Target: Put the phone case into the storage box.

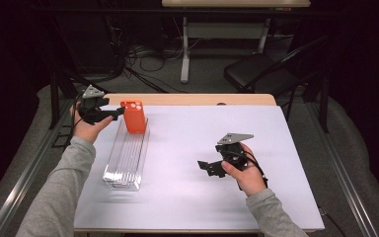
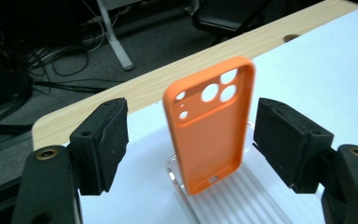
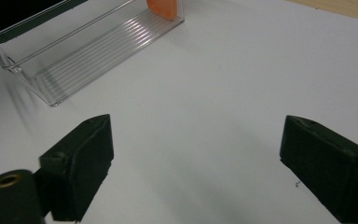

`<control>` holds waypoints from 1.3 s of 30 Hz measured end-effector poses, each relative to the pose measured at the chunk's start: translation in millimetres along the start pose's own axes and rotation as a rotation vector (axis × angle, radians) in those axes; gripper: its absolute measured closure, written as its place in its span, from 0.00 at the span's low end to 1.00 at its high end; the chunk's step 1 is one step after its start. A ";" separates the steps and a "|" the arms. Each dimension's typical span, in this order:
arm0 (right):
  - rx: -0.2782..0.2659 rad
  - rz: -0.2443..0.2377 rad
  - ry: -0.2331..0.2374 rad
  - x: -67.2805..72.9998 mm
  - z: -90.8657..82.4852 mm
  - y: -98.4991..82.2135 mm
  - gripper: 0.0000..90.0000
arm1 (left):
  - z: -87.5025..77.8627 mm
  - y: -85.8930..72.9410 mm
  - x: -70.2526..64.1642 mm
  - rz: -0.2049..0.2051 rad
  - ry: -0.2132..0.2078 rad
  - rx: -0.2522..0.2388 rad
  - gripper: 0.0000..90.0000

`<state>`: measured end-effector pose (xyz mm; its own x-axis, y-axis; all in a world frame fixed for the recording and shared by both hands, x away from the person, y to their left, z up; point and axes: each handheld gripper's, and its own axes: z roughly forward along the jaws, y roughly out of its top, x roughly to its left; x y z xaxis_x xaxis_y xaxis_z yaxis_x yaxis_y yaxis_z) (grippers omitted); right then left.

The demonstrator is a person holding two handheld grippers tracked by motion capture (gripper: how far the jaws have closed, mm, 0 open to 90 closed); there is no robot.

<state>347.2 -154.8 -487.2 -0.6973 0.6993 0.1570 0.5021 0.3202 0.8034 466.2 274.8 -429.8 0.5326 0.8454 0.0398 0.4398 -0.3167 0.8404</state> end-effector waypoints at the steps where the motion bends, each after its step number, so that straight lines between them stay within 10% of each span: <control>1: 0.000 -0.004 -0.001 -0.1 -0.3 -0.1 0.05 | -1.8 0.7 -0.9 -0.007 -0.007 -0.005 0.30; 39: -0.034 0.011 -0.041 -2.4 -13.6 4.3 0.00 | -47.3 9.9 -50.1 0.030 -0.219 -0.070 0.02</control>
<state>344.0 -163.8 -476.4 -0.6700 0.7285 0.1424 0.4913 0.2914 0.8208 409.7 249.7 -397.9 0.6925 0.7200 -0.0463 0.3740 -0.3034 0.8764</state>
